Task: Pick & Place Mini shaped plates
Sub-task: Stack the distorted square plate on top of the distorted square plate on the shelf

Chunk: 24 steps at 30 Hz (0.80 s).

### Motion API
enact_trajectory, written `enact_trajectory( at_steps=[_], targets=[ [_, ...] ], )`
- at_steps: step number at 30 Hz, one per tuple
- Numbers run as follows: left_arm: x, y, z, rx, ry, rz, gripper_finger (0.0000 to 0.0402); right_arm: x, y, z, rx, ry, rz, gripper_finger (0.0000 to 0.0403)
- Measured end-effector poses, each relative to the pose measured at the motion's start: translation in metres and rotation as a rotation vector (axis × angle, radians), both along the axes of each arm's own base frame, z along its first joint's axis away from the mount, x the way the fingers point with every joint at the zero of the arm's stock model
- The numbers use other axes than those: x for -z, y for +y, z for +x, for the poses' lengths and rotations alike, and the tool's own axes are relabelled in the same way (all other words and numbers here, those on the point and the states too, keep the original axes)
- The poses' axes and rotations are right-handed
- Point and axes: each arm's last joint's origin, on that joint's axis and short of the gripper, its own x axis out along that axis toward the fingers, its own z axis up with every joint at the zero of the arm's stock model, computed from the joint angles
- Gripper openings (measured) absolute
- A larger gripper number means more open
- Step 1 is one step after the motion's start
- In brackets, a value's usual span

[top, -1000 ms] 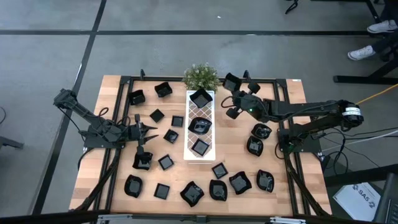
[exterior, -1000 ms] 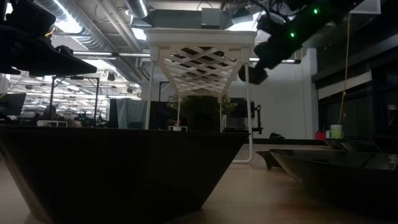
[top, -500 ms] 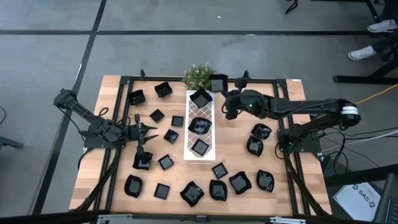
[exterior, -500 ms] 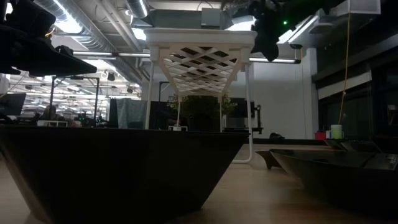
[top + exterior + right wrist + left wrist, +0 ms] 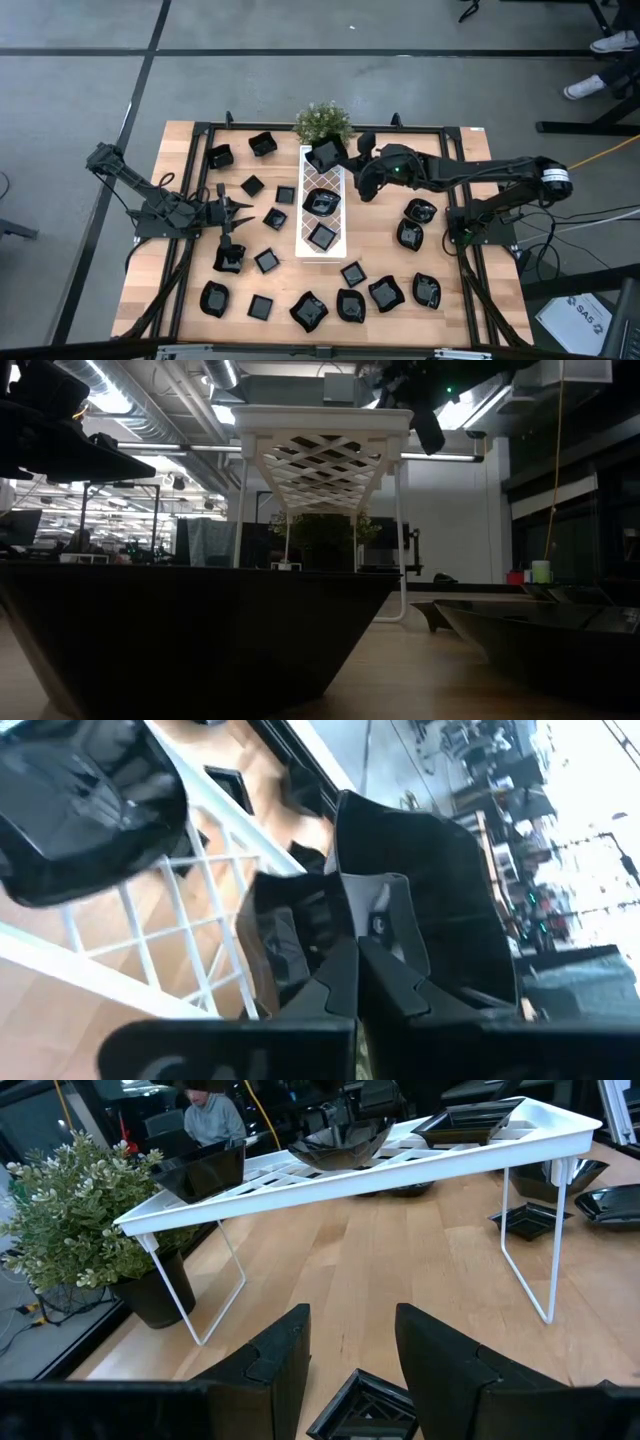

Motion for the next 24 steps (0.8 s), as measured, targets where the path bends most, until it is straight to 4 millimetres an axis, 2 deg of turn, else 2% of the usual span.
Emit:
enact_trajectory(
  at_steps=[5,17,24],
  targets=[
    [0.000,0.000,0.000,0.000,0.000,0.000,0.0143,0.006,0.001,0.004,-0.063,0.043,-0.018,0.0003],
    [0.000,0.000,0.000,0.000,0.000,0.000,0.0143,0.013,-0.006,0.004,-0.068,0.091,-0.002,0.0003],
    [0.000,0.000,0.000,0.000,0.000,0.000,0.0143,0.014,-0.012,0.003,-0.075,0.090,0.012,0.0021]
  ],
)
